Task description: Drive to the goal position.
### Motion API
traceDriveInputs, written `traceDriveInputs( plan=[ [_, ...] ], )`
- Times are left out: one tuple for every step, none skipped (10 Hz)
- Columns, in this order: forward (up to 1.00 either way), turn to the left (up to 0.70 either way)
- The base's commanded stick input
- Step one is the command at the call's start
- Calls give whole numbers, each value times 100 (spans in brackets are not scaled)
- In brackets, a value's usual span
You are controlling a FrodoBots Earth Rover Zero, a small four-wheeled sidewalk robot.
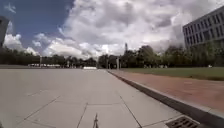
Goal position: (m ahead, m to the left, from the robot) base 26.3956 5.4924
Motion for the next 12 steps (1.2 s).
traceDriveInputs(
  plan=[
    [98,0],
    [98,5],
    [98,19],
    [98,33],
    [97,39],
    [98,39],
    [98,39],
    [98,39],
    [98,0],
    [98,0],
    [98,0],
    [98,0]
  ],
)
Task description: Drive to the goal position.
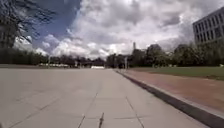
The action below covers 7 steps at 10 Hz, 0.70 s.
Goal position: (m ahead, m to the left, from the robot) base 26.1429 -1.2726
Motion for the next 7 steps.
traceDriveInputs(
  plan=[
    [98,0],
    [98,0],
    [98,0],
    [98,0],
    [98,0],
    [98,0],
    [98,0]
  ],
)
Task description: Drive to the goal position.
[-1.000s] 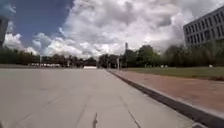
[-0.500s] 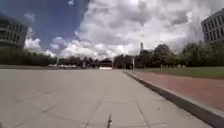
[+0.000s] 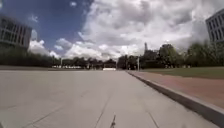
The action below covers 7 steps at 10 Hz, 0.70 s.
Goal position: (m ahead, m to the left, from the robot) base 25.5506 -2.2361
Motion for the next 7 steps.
traceDriveInputs(
  plan=[
    [98,0],
    [98,0],
    [98,0],
    [98,0],
    [98,0],
    [98,0],
    [98,-6]
  ],
)
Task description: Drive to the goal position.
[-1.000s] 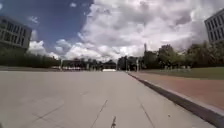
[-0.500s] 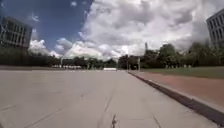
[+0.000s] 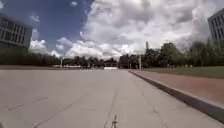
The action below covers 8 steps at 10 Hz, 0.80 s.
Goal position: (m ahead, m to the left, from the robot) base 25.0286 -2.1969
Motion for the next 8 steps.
traceDriveInputs(
  plan=[
    [98,-23],
    [98,-38],
    [98,-30],
    [98,0],
    [98,0],
    [98,0],
    [98,0],
    [98,0]
  ],
)
